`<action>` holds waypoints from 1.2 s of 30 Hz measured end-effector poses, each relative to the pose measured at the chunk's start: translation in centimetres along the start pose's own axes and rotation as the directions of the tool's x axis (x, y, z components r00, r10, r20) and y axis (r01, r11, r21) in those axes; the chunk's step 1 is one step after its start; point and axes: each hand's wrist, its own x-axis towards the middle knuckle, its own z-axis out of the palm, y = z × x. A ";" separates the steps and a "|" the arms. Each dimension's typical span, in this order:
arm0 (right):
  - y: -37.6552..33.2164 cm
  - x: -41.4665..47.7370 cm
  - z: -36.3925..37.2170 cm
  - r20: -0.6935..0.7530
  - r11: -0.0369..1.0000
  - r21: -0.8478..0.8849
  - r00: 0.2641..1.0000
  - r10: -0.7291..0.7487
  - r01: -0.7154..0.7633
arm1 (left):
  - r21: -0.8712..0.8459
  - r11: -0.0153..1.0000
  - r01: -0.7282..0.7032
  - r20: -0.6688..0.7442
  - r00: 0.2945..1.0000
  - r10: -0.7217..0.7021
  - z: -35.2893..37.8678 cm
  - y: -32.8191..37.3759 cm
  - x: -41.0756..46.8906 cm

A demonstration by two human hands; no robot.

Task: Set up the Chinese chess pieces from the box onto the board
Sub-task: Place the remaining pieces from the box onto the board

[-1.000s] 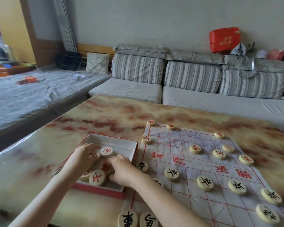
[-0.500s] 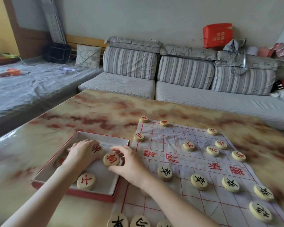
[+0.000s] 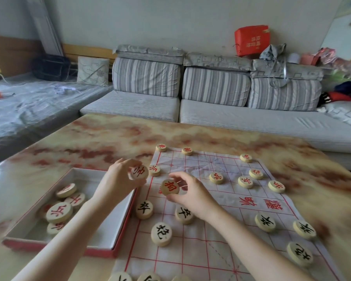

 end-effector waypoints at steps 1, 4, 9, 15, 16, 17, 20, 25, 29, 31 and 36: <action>0.5 -0.1 -0.7 -0.010 1.000 0.004 1.000 0.019 -0.019 | -0.016 1.000 -0.002 0.016 1.000 0.002 0.8 0.6 0.2; 2.1 -0.3 -2.8 -0.036 0.998 0.008 0.998 0.058 -0.057 | -0.040 0.999 -0.012 0.072 0.997 0.014 3.2 2.3 1.1; 4.8 -0.3 -6.0 -0.066 0.994 -0.006 0.992 0.105 -0.106 | -0.024 1.000 -0.011 0.152 0.988 0.014 7.1 5.2 3.1; 8.3 1.5 -9.8 -0.120 0.991 -0.049 0.986 0.117 -0.124 | -0.034 0.997 -0.062 0.218 0.974 0.068 12.0 7.6 6.2; 8.8 1.9 -10.4 -0.130 0.990 -0.064 0.984 0.120 -0.129 | -0.044 0.997 -0.069 0.224 0.972 0.077 12.9 8.0 6.8; 9.4 2.4 -11.2 -0.137 0.988 -0.073 0.983 0.123 -0.134 | -0.057 0.996 -0.069 0.229 0.970 0.081 13.8 8.4 7.6; 11.0 3.9 -13.2 -0.160 0.985 -0.097 0.979 0.125 -0.142 | -0.100 0.992 -0.077 0.228 0.969 0.098 16.5 9.6 10.4; 13.5 5.7 -15.9 -0.188 0.982 -0.107 0.973 0.133 -0.155 | -0.114 0.993 -0.034 0.187 0.981 0.055 20.9 10.6 15.2; 15.4 6.1 -17.0 -0.234 0.985 -0.089 0.964 0.125 -0.149 | -0.054 0.999 -0.004 0.174 0.985 0.013 23.8 10.0 17.7; 16.1 6.0 -17.4 -0.258 0.988 -0.065 0.959 0.122 -0.143 | -0.047 0.999 -0.012 0.171 0.985 0.020 24.7 9.9 18.2; 17.2 5.4 -18.0 -0.305 0.992 0.003 0.944 0.121 -0.126 | 0.042 0.998 -0.038 0.171 0.985 0.030 25.9 10.0 18.3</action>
